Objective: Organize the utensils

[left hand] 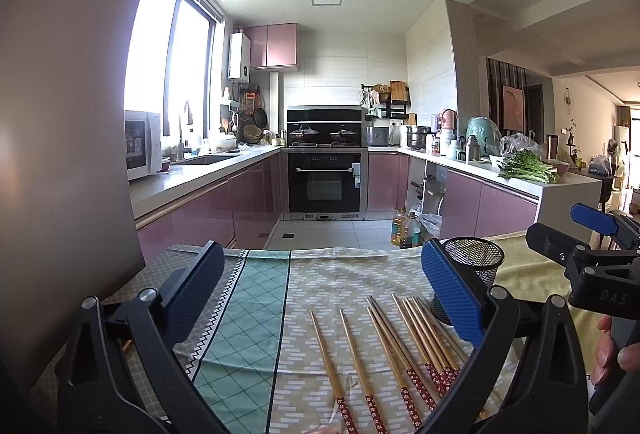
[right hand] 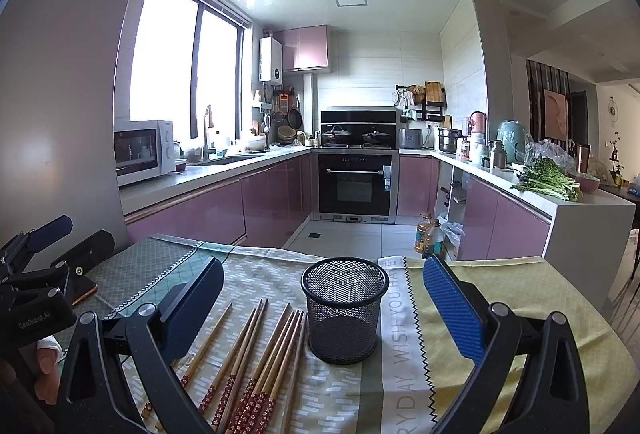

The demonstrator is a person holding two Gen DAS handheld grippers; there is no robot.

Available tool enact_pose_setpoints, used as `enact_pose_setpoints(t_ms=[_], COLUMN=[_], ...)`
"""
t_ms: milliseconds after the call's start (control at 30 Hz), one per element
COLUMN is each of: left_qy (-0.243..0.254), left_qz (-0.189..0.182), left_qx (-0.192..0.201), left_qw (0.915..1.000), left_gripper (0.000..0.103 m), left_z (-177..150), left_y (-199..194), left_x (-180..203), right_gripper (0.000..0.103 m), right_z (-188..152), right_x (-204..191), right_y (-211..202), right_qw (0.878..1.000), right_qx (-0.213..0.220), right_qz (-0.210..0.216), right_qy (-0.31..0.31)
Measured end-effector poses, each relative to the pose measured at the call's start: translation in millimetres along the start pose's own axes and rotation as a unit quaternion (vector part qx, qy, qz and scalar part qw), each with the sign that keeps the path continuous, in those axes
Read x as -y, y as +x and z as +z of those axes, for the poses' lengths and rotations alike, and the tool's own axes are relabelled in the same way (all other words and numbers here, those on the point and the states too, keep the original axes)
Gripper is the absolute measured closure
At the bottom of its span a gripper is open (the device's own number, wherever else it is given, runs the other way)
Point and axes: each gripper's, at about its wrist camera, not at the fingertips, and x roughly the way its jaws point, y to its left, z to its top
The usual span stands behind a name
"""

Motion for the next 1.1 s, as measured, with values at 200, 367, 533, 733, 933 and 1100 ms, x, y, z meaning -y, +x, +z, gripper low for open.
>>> enact_pose_setpoints(t_ms=[200, 367, 533, 733, 933, 1100], left_qy=[0.001, 0.0, 0.001, 0.001, 0.001, 0.001], left_qz=[0.002, 0.001, 0.002, 0.003, 0.002, 0.001], left_qx=[0.0, 0.001, 0.0, 0.002, 0.002, 0.002], left_qw=[1.0, 1.0, 1.0, 1.0, 1.0, 1.0], left_gripper=[0.006, 0.006, 0.006, 0.006, 0.006, 0.006], left_z=[0.8, 1.2, 0.9, 0.6, 1.0, 0.9], left_y=[-1.3, -3.0, -1.3, -3.1, -2.1, -2.6], left_x=[4.1, 3.5, 3.8, 3.7, 4.6, 5.2], right_gripper=[0.006, 0.006, 0.006, 0.006, 0.006, 0.006], right_z=[0.1, 1.0, 1.4, 1.0, -0.2, -0.2], right_x=[-0.7, -0.4, -0.5, -1.0, -2.1, -2.3], right_y=[-0.2, 0.0, 0.1, 0.4, 0.4, 0.5], right_qw=[1.0, 1.0, 1.0, 1.0, 1.0, 1.0], right_qx=[0.002, 0.003, 0.003, 0.002, 0.002, 0.002], right_qz=[-0.002, -0.001, -0.002, -0.001, -0.001, -0.001], right_qy=[0.0, 0.001, 0.001, 0.002, 0.004, 0.004])
